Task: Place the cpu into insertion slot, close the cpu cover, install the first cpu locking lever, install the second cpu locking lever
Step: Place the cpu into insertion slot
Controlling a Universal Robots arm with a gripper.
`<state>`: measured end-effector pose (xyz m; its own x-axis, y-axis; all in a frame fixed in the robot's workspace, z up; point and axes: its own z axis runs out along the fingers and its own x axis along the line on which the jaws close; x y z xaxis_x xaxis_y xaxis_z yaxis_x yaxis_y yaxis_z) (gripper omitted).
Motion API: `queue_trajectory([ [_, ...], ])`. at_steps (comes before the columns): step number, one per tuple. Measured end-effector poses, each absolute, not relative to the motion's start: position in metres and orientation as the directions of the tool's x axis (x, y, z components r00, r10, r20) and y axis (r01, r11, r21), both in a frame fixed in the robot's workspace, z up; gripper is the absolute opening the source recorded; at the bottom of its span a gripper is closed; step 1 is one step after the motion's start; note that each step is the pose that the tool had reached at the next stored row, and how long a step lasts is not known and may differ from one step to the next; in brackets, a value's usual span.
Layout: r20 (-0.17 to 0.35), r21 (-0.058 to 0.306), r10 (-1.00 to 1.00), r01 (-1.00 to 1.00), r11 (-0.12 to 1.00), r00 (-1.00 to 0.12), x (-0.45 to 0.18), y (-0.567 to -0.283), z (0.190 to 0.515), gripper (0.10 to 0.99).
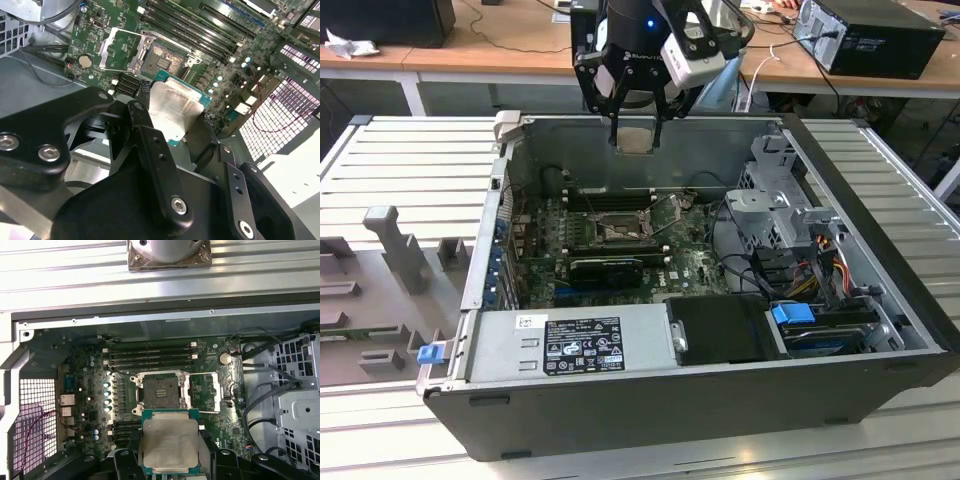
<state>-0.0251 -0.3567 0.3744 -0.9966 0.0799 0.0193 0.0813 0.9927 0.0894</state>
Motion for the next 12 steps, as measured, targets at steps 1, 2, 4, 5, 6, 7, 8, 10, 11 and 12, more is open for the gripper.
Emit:
queue_trajectory([
  [1,0.019,0.089,0.084,0.086,0.992,-0.996,-0.0250,-0.3567,0.3744,0.533],
  [2,0.019,0.089,0.091,0.093,0.992,-0.996,-0.0250,-0.3567,0.3744,0.533],
  [4,0.019,0.089,0.143,0.144,0.986,-0.990,-0.0251,-0.3568,0.3742,0.533],
  [5,0.019,0.089,0.167,0.168,0.982,-0.986,-0.0251,-0.3568,0.3741,0.533],
  [6,0.019,0.089,0.184,0.185,0.979,-0.983,-0.0251,-0.3567,0.3740,0.533],
  [7,0.019,0.089,0.195,0.196,0.977,-0.981,-0.0250,-0.3567,0.3739,0.533],
  [8,0.019,0.089,0.205,0.206,0.974,-0.978,-0.0250,-0.3567,0.3739,0.533],
  [10,0.019,0.089,0.237,0.237,0.967,-0.971,-0.0250,-0.3567,0.3739,0.533],
  [11,0.019,0.089,0.242,0.243,0.966,-0.970,-0.0250,-0.3567,0.3739,0.533],
  [12,0.019,0.089,0.247,0.248,0.965,-0.969,-0.0251,-0.3567,0.3738,0.533],
])
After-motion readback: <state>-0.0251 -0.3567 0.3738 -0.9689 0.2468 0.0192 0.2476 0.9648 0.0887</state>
